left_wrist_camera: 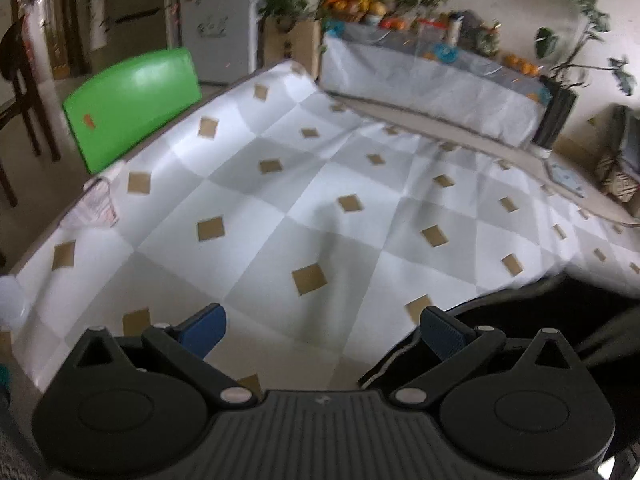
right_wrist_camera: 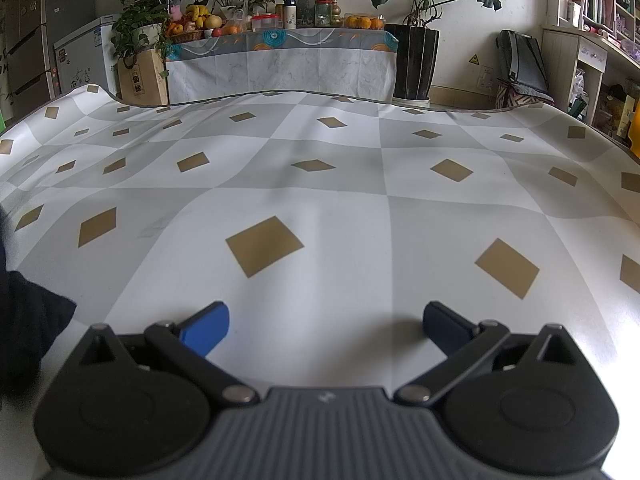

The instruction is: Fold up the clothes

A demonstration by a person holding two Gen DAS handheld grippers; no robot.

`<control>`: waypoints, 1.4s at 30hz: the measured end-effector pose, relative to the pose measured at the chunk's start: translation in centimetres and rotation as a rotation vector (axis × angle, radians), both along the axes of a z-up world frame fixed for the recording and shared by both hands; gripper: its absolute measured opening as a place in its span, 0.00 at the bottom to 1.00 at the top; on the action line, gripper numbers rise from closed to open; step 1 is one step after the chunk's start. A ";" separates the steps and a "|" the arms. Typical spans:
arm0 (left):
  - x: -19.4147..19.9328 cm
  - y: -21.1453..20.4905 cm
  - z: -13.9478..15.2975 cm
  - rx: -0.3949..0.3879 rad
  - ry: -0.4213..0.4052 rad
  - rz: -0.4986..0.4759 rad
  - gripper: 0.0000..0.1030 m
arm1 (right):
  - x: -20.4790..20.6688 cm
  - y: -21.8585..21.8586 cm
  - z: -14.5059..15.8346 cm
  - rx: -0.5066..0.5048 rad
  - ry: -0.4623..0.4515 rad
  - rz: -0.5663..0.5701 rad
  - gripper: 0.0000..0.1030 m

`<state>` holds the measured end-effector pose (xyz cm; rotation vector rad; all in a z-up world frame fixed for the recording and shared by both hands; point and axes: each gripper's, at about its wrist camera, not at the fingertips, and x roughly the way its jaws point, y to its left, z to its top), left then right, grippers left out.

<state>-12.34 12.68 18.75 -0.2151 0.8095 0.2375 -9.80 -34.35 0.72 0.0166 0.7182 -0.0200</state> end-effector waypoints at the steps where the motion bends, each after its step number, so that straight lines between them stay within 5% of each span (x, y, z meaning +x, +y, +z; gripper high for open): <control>1: -0.5 0.0 0.3 -0.006 -0.016 -0.013 1.00 | 0.0 0.0 0.0 0.000 0.000 0.000 1.00; 8: -4.9 -1.0 1.9 0.020 -0.083 -0.087 1.00 | 0.0 0.0 -0.1 0.000 0.000 0.000 1.00; 23: -12.3 -5.4 0.9 0.034 -0.053 -0.271 1.00 | 0.0 -0.1 -0.1 0.000 0.000 0.000 1.00; 30: -13.7 -5.9 0.8 0.033 -0.069 -0.272 1.00 | 0.1 -0.1 -0.2 0.000 0.000 0.000 1.00; 42: -13.3 -9.6 -0.6 0.148 -0.021 -0.373 1.00 | 0.1 -0.1 -0.2 0.000 0.000 0.000 1.00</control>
